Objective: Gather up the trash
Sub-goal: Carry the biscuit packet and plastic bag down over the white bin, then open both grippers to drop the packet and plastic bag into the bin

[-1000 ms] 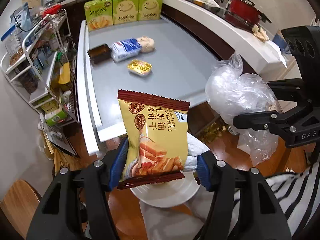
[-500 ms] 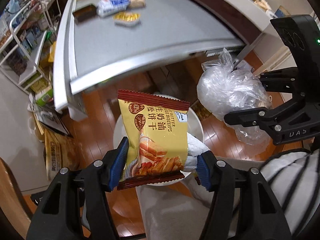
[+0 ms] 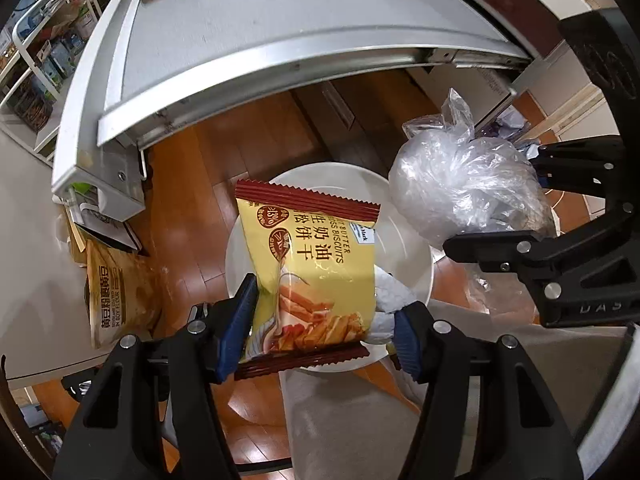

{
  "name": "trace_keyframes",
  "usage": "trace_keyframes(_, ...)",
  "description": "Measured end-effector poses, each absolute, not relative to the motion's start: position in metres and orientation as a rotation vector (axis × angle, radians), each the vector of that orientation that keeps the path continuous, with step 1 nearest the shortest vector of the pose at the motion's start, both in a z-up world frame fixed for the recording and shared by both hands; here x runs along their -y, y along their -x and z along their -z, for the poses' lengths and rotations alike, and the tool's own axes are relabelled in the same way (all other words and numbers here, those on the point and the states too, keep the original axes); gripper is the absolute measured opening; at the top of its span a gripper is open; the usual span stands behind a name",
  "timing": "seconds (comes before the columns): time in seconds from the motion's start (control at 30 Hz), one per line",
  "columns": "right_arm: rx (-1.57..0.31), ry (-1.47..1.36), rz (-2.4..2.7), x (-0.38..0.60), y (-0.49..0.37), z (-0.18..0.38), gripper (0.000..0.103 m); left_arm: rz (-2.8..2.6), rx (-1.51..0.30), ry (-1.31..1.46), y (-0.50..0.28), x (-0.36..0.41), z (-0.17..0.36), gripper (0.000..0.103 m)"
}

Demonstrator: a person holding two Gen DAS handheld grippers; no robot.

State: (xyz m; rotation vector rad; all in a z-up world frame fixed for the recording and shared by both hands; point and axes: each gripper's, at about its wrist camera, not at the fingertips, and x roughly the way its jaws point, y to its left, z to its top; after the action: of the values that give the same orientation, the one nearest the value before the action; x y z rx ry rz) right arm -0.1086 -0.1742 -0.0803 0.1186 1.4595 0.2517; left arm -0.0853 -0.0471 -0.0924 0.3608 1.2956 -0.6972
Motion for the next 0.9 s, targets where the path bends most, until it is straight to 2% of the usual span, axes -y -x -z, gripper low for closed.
trace_keyframes(0.9, -1.516, -0.103, -0.232, 0.171, 0.102, 0.104, 0.05, 0.674, -1.346, -0.398, 0.081, 0.056, 0.106, 0.062)
